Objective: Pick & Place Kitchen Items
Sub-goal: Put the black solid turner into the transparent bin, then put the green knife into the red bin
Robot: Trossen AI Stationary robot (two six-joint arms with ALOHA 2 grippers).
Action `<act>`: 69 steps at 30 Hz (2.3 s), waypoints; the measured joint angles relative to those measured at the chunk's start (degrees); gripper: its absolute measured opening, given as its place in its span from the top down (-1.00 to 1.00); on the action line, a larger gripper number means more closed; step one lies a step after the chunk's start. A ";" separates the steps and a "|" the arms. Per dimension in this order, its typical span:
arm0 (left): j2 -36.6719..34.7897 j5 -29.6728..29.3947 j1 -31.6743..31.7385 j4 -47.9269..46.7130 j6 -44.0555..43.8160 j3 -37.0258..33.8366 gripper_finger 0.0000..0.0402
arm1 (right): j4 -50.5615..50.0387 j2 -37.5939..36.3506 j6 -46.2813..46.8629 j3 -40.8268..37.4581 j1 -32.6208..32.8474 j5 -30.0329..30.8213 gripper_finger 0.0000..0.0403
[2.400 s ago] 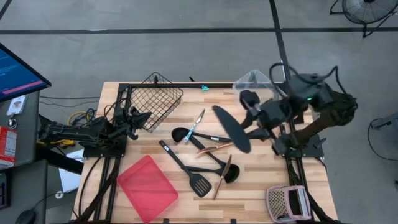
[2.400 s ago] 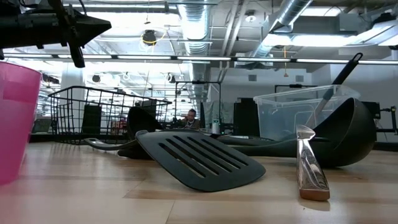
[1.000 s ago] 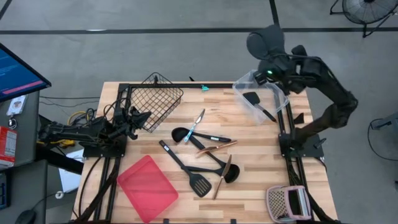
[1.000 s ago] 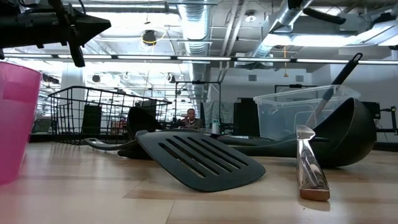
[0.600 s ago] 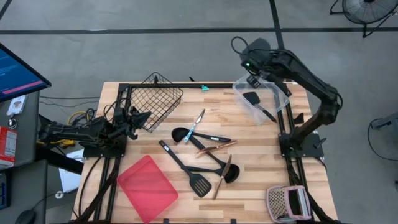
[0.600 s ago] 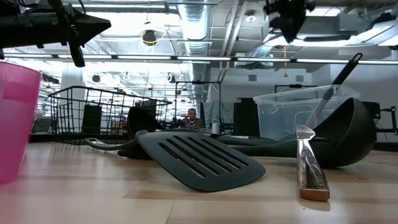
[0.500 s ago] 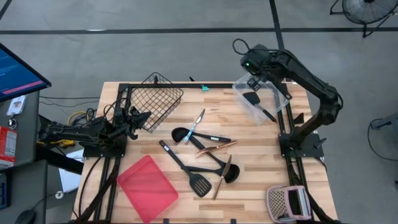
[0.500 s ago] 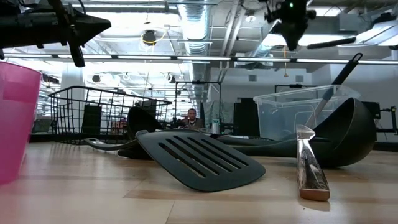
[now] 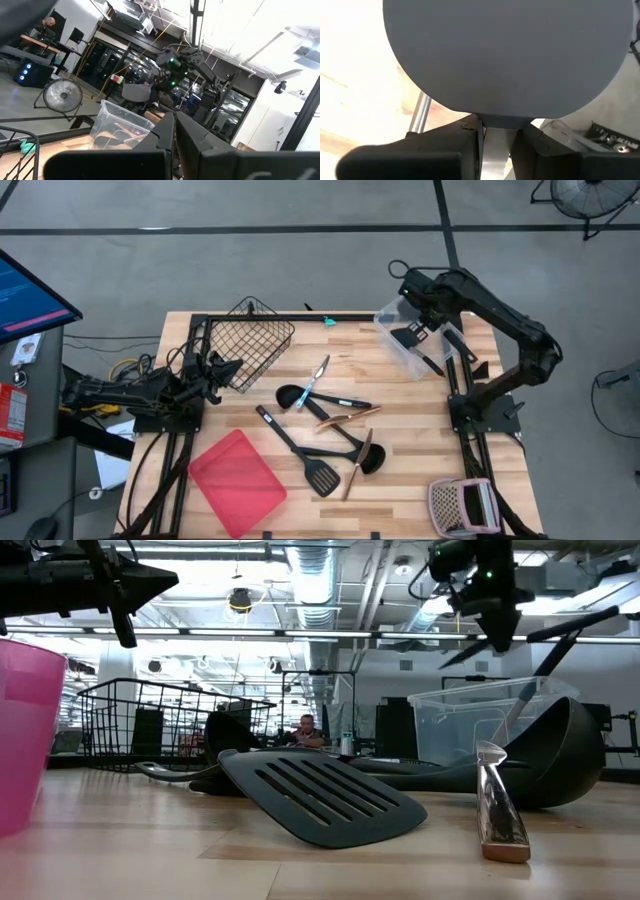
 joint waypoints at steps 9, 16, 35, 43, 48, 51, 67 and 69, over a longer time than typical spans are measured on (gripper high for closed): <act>0.00 -0.01 -0.02 0.00 0.00 0.00 0.99 | 0.00 0.07 0.13 -6.25 -0.13 -0.84 0.71; 0.00 -0.01 0.00 0.00 0.00 0.00 0.99 | 0.00 0.09 0.15 -9.81 -0.13 -0.96 0.70; 0.00 -0.01 0.00 0.02 0.00 0.01 0.99 | 0.00 0.11 0.36 -10.44 -0.07 -5.35 0.58; 0.00 -0.01 -0.02 0.11 0.00 0.00 0.99 | 0.00 0.11 -0.07 -10.44 -0.07 -5.33 0.16; 0.00 -0.01 -0.01 0.33 0.01 0.01 0.99 | 0.02 0.13 0.07 -9.49 -0.07 -5.11 -0.08; 0.00 -0.01 0.00 0.52 0.00 -0.01 0.99 | 0.00 0.13 0.59 -6.58 0.42 -5.11 -0.13; 0.00 1.54 -0.01 0.99 -0.01 0.01 0.92 | 1.70 0.11 7.65 13.31 16.55 -5.28 -0.03; 0.00 3.59 -0.02 1.17 -0.80 0.01 0.83 | 2.32 0.11 9.13 14.81 19.86 -5.26 -0.02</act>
